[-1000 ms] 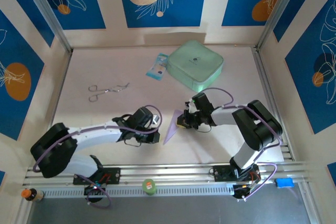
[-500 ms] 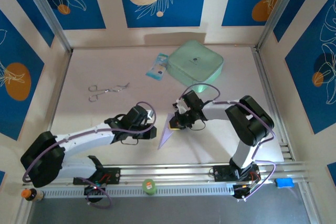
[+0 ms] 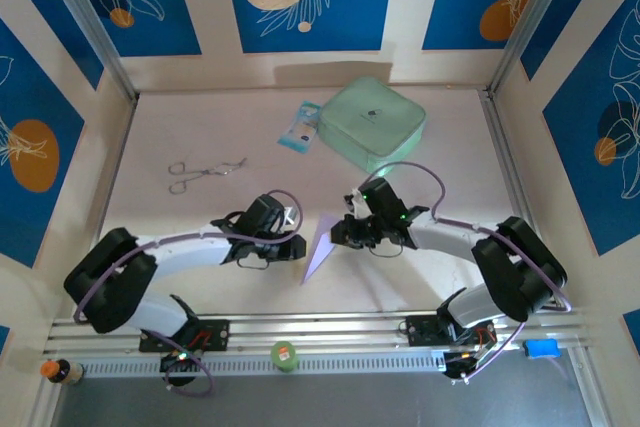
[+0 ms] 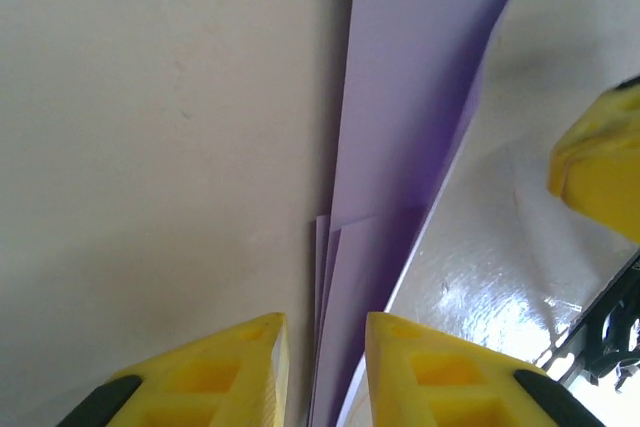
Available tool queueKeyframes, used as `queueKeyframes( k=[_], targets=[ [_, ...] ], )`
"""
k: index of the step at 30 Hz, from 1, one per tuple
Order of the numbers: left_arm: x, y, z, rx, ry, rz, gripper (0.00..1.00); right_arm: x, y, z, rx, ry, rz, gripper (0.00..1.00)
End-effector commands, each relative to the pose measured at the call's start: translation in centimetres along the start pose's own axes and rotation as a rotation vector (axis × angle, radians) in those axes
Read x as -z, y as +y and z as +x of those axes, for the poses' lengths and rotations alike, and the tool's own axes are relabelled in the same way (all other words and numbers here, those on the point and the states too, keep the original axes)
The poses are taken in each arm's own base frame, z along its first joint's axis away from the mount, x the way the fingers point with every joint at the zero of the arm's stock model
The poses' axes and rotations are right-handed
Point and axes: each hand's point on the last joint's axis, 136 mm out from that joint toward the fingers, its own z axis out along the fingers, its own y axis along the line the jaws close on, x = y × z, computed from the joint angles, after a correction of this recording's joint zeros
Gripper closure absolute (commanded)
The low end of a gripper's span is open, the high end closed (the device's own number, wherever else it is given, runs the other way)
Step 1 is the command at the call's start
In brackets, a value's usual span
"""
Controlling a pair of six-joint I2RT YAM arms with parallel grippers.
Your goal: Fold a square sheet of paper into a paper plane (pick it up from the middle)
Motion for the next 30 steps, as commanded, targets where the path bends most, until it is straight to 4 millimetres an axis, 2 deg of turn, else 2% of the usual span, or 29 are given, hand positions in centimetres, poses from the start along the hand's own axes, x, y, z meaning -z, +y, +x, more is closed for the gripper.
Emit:
queueKeyframes(
  k=[1,7,17,25,30],
  targets=[
    [-0.5,-1.7,-1.0,-0.02,0.023,0.078,0.72,0.3,-0.9,0.3,-0.101,-0.03,0.026,0.86],
    [-1.5,-1.4,-1.1,-0.021,0.061,0.082,0.7,-0.8,-0.6,1.2,-0.128,0.012,-0.021,0.85],
    [-2.5,-0.8,0.1,-0.004,0.139,0.089,0.69,-2.1,-1.7,2.4,-0.175,0.046,0.015,0.85],
    [-3.0,-2.0,0.6,0.001,0.187,0.171,0.73,-2.9,-2.8,3.3,-0.208,0.078,0.029,0.87],
    [-3.0,-2.9,0.5,0.002,0.189,0.226,0.78,-2.9,-2.7,3.2,-0.204,0.079,0.024,0.87]
  ],
)
